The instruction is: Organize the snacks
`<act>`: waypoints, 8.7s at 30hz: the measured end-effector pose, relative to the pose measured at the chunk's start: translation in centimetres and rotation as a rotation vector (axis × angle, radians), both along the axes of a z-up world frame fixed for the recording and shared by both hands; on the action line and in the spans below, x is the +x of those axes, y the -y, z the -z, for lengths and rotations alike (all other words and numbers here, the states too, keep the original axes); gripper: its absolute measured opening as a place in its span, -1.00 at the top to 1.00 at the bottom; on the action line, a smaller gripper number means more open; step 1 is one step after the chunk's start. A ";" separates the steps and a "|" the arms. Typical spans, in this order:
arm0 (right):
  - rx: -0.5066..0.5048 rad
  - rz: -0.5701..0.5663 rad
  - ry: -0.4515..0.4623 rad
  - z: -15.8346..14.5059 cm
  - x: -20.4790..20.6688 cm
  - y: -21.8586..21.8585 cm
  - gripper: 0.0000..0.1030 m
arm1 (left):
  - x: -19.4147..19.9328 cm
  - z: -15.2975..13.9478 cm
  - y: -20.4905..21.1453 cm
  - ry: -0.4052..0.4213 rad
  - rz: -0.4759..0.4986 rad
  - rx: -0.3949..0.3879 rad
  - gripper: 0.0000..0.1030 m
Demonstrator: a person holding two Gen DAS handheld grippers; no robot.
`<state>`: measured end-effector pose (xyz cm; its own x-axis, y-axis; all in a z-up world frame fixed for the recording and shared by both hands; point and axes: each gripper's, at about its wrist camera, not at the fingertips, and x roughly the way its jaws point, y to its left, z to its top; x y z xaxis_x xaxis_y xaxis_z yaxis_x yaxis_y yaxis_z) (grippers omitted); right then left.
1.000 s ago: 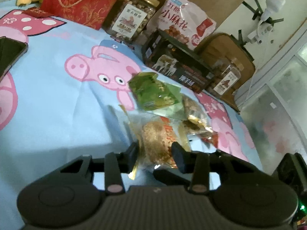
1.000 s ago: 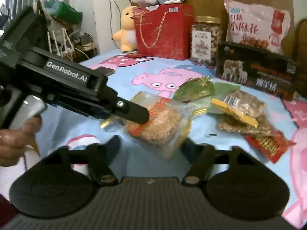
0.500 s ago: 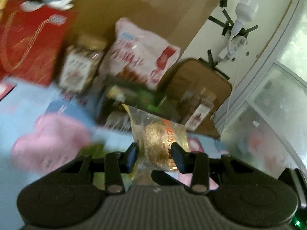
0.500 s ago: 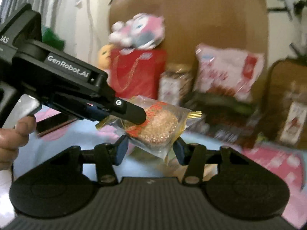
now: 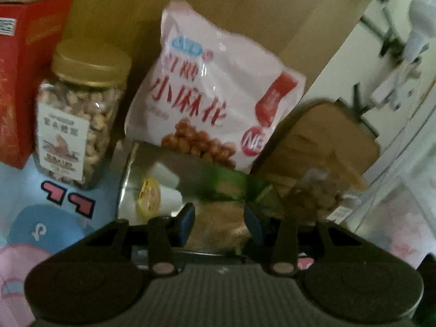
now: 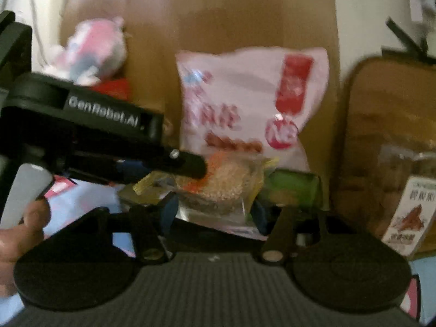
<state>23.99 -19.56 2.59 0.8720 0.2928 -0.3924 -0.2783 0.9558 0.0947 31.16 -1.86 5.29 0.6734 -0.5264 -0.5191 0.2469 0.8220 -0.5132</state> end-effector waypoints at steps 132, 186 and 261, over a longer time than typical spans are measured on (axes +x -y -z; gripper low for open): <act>0.031 0.309 -0.047 7.6 -31.2 3.9 -0.61 | -24.2 4.5 8.4 0.086 0.528 0.215 0.07; 0.093 0.319 -0.019 7.2 -31.8 4.0 -0.59 | -24.4 4.2 8.3 0.090 0.541 0.214 -0.10; 0.077 0.282 0.029 6.2 -32.8 2.9 -0.58 | -24.5 3.6 4.6 0.078 0.471 0.180 -0.12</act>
<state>-8.85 -22.45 -3.57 0.9337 0.0654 -0.3520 -0.0066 0.9862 0.1655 6.61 -6.42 1.71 0.4250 -0.6892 -0.5869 0.6438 0.6859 -0.3392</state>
